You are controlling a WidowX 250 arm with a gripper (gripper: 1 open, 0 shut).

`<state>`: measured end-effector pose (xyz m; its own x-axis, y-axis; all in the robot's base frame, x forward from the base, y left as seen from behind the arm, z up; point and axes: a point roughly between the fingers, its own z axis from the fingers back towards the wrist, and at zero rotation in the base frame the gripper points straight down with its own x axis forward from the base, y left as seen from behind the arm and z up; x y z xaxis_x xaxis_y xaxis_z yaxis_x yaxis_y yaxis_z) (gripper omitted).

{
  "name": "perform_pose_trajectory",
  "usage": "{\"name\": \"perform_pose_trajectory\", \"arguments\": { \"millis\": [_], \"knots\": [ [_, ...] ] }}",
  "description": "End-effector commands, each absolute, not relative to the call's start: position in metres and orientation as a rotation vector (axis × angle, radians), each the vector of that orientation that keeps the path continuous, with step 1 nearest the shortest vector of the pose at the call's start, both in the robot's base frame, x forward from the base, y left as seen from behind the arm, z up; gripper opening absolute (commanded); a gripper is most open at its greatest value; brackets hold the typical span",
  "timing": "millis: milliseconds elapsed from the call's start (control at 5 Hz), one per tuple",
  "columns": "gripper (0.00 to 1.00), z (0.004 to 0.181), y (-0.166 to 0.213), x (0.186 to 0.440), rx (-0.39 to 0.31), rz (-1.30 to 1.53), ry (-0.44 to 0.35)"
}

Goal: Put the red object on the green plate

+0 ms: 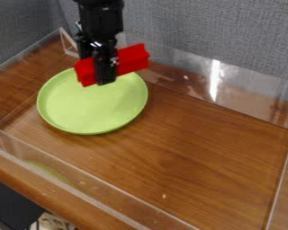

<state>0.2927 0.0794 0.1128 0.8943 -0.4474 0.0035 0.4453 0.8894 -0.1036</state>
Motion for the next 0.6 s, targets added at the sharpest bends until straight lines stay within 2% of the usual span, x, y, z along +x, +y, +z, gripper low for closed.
{"name": "perform_pose_trajectory", "arguments": {
  "millis": [0, 400],
  "knots": [
    [0.00, 0.130, 0.093, 0.296, -0.075, -0.388, -0.014],
    [0.00, 0.099, 0.100, 0.307, -0.082, -0.461, 0.022]
  ]
}}
